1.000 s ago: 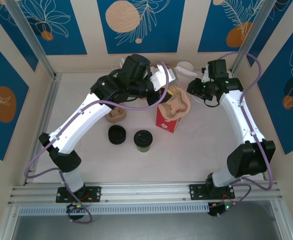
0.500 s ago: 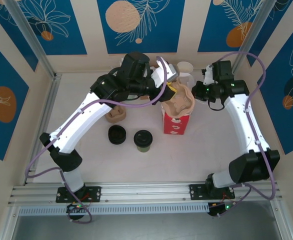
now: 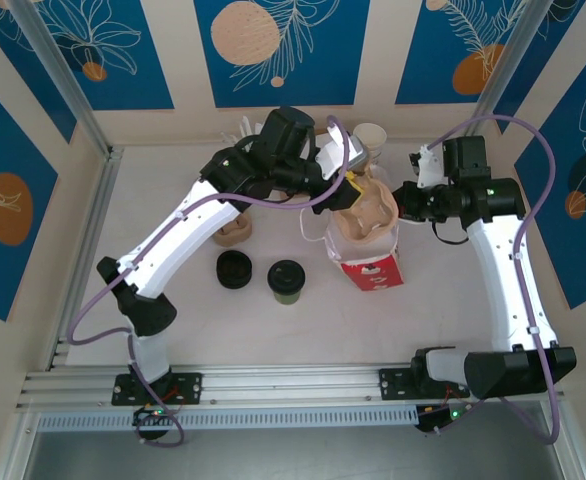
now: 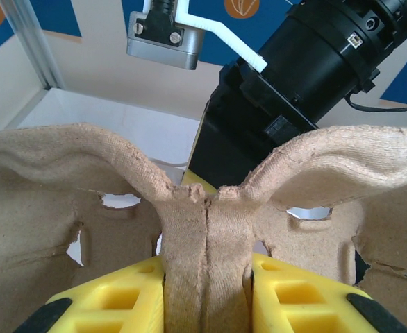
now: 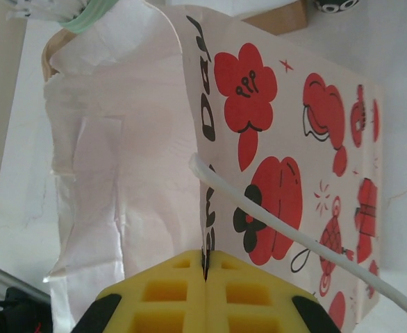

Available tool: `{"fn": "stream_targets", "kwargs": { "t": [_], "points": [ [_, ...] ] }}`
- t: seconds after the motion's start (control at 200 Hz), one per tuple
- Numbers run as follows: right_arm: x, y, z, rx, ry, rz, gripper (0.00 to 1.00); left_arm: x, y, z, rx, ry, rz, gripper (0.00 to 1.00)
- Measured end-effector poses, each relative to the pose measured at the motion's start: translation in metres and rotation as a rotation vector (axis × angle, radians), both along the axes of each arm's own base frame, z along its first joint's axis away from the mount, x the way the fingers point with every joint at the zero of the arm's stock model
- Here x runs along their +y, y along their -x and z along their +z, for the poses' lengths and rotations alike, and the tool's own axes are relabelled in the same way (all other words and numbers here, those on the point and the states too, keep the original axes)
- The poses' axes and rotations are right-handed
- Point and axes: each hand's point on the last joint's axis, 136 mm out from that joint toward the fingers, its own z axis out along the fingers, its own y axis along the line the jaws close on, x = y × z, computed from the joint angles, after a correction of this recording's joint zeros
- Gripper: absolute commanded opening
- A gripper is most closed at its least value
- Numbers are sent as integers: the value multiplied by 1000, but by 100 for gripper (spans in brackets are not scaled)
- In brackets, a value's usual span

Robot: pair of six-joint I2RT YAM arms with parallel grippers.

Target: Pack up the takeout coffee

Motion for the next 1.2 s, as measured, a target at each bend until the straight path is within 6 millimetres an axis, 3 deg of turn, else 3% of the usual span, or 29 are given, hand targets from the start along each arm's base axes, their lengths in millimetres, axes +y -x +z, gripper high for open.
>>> {"fn": "stream_targets", "kwargs": {
  "t": [0.375, 0.735, 1.2],
  "points": [
    [9, 23, -14, 62, -30, 74, 0, -1, 18, -19, 89, -35, -84, 28],
    [14, 26, -16, 69, -49, 108, 0, -12, 23, -67, 189, -116, -170, 29],
    [19, 28, -15, 63, -56, 135, 0, -8, 7, -100, 216, -166, -187, 29]
  ]
}}
